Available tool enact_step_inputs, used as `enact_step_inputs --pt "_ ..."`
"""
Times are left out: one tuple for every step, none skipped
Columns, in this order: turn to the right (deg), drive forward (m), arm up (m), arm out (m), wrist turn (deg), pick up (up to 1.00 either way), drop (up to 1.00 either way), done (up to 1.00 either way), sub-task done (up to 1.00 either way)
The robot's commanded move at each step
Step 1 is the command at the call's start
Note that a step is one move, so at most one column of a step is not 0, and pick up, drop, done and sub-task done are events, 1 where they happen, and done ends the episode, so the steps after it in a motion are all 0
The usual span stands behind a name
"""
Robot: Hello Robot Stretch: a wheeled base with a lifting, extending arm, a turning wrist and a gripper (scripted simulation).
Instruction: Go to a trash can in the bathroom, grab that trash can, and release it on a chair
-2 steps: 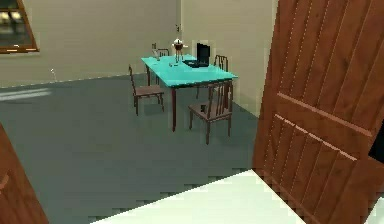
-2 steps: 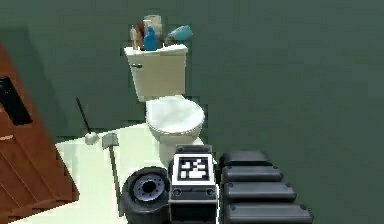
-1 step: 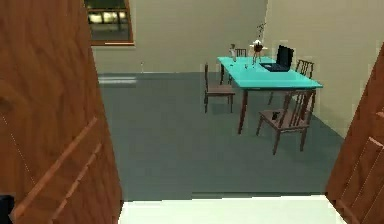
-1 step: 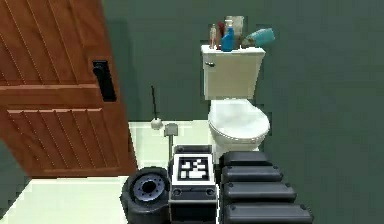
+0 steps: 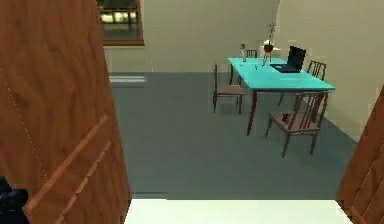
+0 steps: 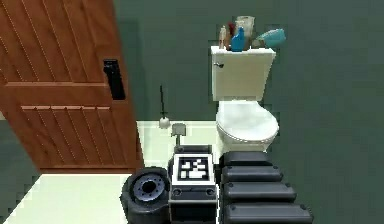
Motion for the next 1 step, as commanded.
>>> enact_step_inputs --pt "3.0 0.0 0.0 0.0 0.0 0.0 0.0 0.0 0.0"
